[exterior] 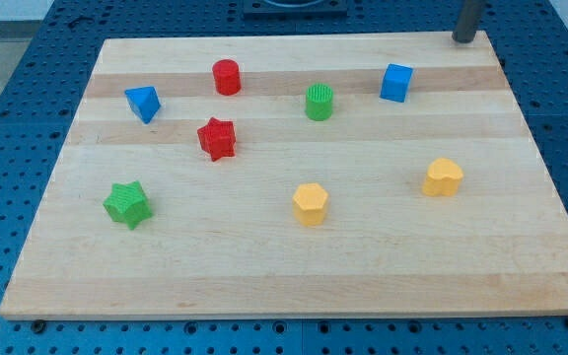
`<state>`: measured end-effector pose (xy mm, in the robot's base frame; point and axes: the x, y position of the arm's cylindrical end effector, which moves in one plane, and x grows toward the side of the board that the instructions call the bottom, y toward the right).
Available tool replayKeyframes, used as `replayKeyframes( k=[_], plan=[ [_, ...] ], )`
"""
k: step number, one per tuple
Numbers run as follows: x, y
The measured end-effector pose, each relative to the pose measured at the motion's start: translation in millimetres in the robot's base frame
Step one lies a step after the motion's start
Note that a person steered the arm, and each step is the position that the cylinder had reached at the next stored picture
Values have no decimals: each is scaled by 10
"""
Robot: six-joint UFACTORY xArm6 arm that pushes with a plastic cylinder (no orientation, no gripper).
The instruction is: Push the yellow heart towards the yellow hexagon
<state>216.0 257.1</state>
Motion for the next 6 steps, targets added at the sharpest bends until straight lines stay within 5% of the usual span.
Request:
replayKeyframes(
  k=[2, 4, 6],
  plan=[
    [972, 53],
    [1028, 95],
    [1749, 490]
  ],
)
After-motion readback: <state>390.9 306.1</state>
